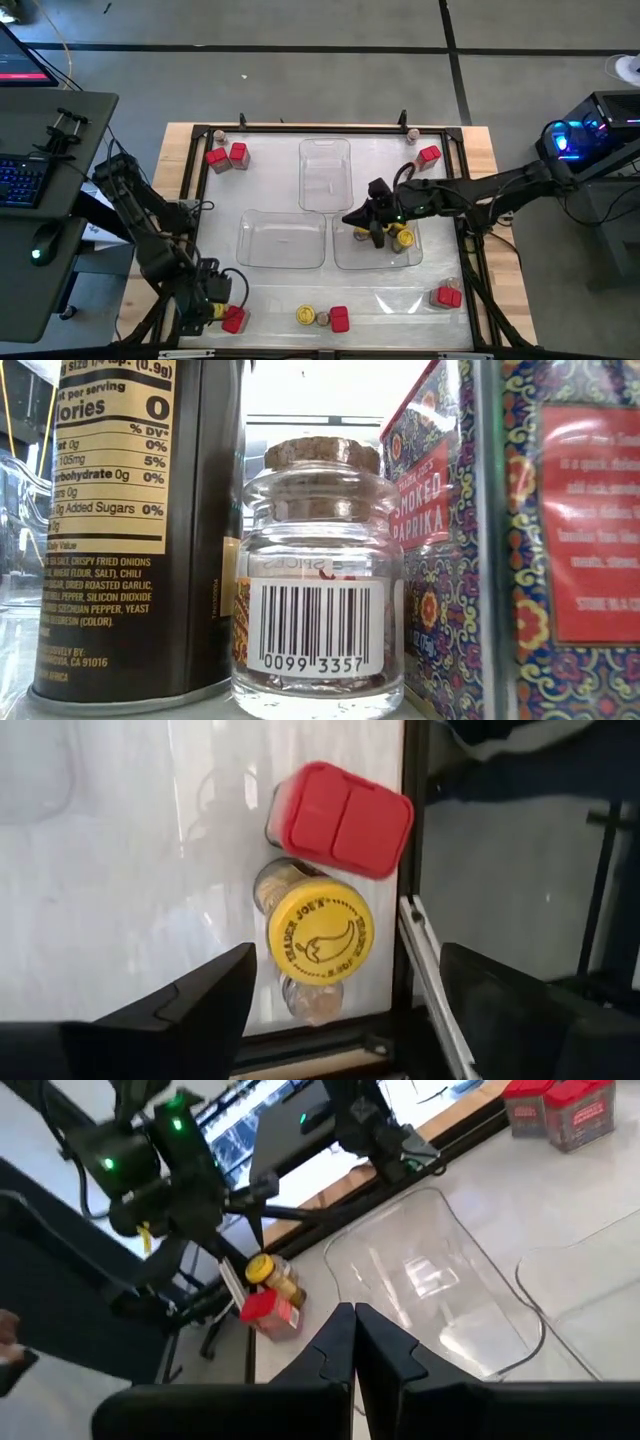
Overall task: Sort spices by type
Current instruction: Put the yellow seasoning bottle into the bottom right transparent bin
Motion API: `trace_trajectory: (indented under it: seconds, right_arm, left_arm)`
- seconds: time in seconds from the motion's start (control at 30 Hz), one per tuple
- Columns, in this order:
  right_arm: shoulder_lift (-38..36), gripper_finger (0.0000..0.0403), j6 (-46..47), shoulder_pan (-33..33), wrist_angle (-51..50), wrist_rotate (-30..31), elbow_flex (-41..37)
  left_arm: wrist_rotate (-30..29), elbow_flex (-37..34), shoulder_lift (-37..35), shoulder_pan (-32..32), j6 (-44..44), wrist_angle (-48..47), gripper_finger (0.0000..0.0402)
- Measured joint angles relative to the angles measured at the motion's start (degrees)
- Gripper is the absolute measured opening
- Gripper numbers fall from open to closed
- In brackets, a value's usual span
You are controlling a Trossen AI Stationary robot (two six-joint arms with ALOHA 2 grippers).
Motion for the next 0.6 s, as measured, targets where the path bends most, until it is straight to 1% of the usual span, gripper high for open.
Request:
trace_trajectory:
  seconds: [0.13,0.27,0.37,0.6]
  right_arm:
    - [1.44,0.0000,-1.50,0.00,0.00,-1.85,0.00]
    - [2.40,0.0000,-3.15,0.00,-0.13,-2.76,0.00]
    - [2.76,0.0000,-3.98,0.00,-0.28,-2.85,0.00]
    - [2.76,0.0000,-3.98,0.00,-0.22,-2.85,0.00]
  left_arm:
    - [-1.62,0.00,0.00,-0.78,-3.72,1.79,0.0304]
    - [-3.30,0.09,0.27,-2.38,-4.99,2.70,0.0304]
    - [-3.51,0.09,1.71,-3.20,-5.18,1.31,0.0304]
    - [-3.90,0.07,6.50,-3.79,-2.31,0.70,0.0304]
